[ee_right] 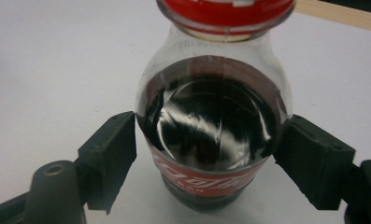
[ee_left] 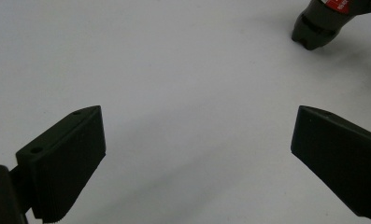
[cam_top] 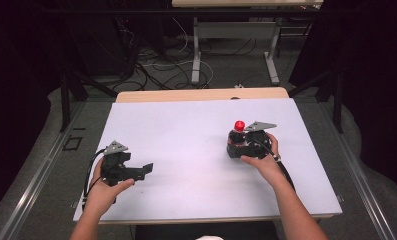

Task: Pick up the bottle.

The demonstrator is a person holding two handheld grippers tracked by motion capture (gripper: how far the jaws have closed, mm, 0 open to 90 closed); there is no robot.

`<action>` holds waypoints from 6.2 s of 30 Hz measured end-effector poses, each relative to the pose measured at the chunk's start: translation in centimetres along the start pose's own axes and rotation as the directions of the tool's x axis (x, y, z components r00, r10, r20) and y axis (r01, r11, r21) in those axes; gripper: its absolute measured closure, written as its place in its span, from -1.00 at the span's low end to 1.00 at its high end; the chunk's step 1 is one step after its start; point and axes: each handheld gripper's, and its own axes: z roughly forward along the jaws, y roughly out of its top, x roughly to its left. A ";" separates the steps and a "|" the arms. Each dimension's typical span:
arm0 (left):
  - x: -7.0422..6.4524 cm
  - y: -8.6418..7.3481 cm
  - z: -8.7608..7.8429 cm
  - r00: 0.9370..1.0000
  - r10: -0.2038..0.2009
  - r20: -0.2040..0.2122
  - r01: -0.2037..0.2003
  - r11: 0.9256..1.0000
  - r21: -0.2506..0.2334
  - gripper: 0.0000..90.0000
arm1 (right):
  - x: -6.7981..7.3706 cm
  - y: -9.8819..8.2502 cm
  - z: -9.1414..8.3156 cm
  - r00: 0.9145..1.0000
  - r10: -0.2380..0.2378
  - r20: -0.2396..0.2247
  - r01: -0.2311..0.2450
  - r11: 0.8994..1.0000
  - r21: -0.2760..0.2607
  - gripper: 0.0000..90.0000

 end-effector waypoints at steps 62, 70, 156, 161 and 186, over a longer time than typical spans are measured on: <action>0.1 -0.2 0.4 1.000 -0.009 -0.006 0.009 1.000 0.017 -0.89 | 0.4 -0.7 -0.2 1.000 -0.020 -0.005 0.020 1.000 -0.012 -0.34; -0.1 -0.2 0.5 1.000 -0.006 -0.005 0.006 1.000 0.017 -0.88 | 1.2 -0.6 -1.0 0.997 -0.070 -0.015 0.070 0.997 0.013 -0.35; -13.4 8.0 1.9 0.799 0.356 0.484 -0.330 0.933 -0.142 0.33 | 12.2 0.1 -4.0 0.814 -0.348 -0.466 0.366 0.929 -0.054 -0.32; -13.1 8.0 1.3 0.808 0.346 0.476 -0.319 0.937 -0.140 0.35 | 12.3 0.0 -4.1 0.813 -0.347 -0.468 0.354 0.932 -0.077 -0.33; -14.8 7.7 0.5 0.949 0.183 0.257 -0.153 0.979 -0.131 0.35 | 12.2 0.3 -4.4 0.870 -0.298 -0.394 0.285 0.954 -0.093 -0.32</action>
